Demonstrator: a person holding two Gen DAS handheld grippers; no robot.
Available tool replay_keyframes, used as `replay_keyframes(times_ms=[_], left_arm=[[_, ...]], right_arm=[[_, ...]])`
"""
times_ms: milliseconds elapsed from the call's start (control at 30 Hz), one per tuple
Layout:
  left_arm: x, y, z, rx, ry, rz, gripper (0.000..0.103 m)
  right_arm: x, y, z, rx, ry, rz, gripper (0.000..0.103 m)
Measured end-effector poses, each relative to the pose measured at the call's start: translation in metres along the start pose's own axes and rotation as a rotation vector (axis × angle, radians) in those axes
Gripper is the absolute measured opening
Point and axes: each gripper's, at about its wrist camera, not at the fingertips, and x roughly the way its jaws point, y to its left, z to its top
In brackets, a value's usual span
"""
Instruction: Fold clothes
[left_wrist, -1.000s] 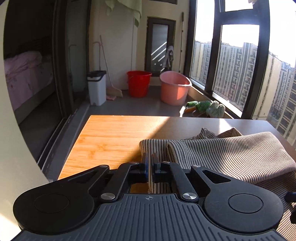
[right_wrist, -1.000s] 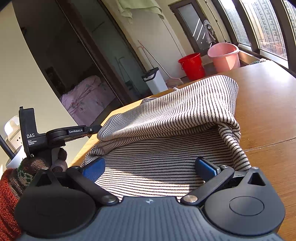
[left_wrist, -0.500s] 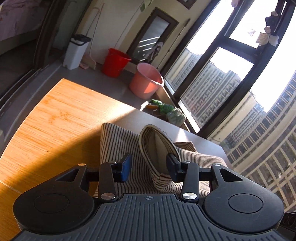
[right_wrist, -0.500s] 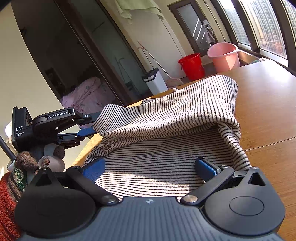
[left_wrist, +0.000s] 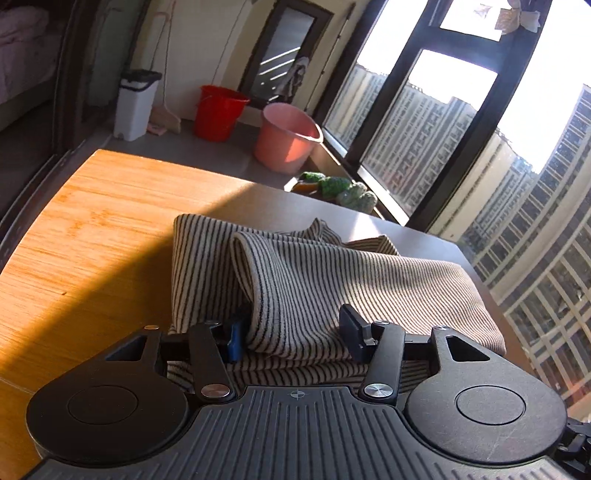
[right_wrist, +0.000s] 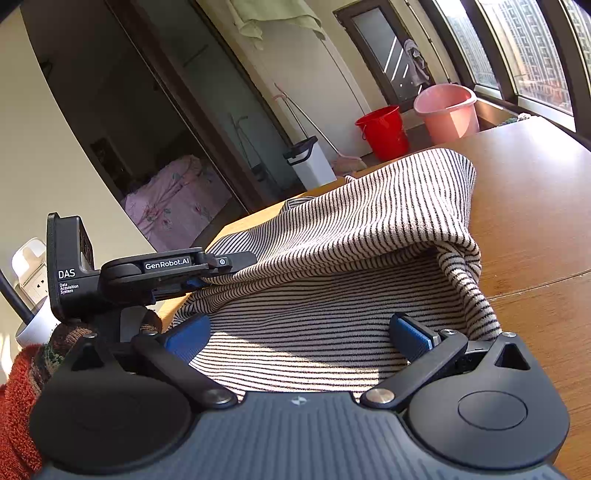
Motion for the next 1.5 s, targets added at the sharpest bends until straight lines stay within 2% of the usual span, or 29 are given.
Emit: replay_keyframes(times_ms=[100, 233, 300, 467, 567, 633, 700, 767, 867, 900, 967, 1067, 1133, 1167, 1333, 1433, 1500], left_arm=[[-0.005, -0.010, 0.002, 0.082, -0.033, 0.030, 0.023], [-0.026, -0.011, 0.019, 0.117, -0.143, 0.061, 0.023], [-0.031, -0.007, 0.027, 0.128, -0.160, 0.078, 0.023], [-0.009, 0.008, 0.017, 0.132, -0.035, 0.113, 0.024], [-0.010, 0.016, 0.008, 0.120, -0.039, 0.115, 0.023], [-0.014, 0.020, 0.011, 0.105, -0.050, 0.144, 0.022], [-0.023, 0.025, 0.015, 0.115, -0.062, 0.204, 0.025], [-0.037, 0.031, 0.016, 0.098, -0.054, 0.218, 0.024], [-0.065, 0.041, 0.009, 0.058, -0.009, 0.139, 0.033], [-0.074, 0.042, 0.004, 0.054, 0.017, 0.108, 0.039], [-0.088, 0.047, -0.007, 0.048, 0.079, 0.049, 0.042], [-0.096, 0.049, -0.031, 0.045, 0.172, 0.027, 0.038], [-0.101, 0.043, -0.044, 0.100, 0.173, 0.056, 0.034], [-0.102, 0.039, -0.047, 0.113, 0.171, 0.061, 0.027], [-0.107, 0.030, -0.051, 0.105, 0.170, 0.062, 0.013], [-0.116, 0.016, -0.049, 0.198, 0.126, 0.120, 0.011], [-0.121, 0.008, -0.056, 0.325, 0.101, 0.190, 0.012]], right_arm=[[0.000, -0.001, 0.000, 0.005, -0.002, 0.004, 0.103], [0.000, -0.001, 0.001, 0.006, -0.002, 0.004, 0.103], [0.000, -0.001, 0.001, 0.005, -0.002, 0.004, 0.103], [0.001, 0.001, 0.001, 0.003, -0.001, 0.002, 0.103], [0.002, 0.000, 0.002, 0.002, 0.000, 0.001, 0.103], [0.002, 0.000, 0.002, 0.002, 0.000, 0.001, 0.103], [0.002, -0.001, 0.002, 0.004, 0.000, 0.002, 0.103], [0.002, -0.001, 0.003, 0.004, 0.000, 0.002, 0.103], [0.002, -0.002, 0.002, 0.006, 0.000, 0.005, 0.103], [0.001, -0.002, 0.002, 0.008, 0.000, 0.006, 0.103], [0.001, -0.002, 0.002, 0.011, 0.000, 0.008, 0.103], [0.003, 0.002, 0.001, -0.001, 0.003, -0.002, 0.103], [0.003, 0.005, 0.000, -0.012, 0.005, -0.012, 0.103], [0.003, 0.006, 0.000, -0.019, 0.007, -0.017, 0.103], [0.001, 0.004, 0.001, -0.013, 0.005, -0.012, 0.103], [0.001, 0.005, 0.000, -0.010, 0.002, -0.010, 0.103], [0.001, 0.005, 0.000, -0.006, 0.001, -0.008, 0.103]])
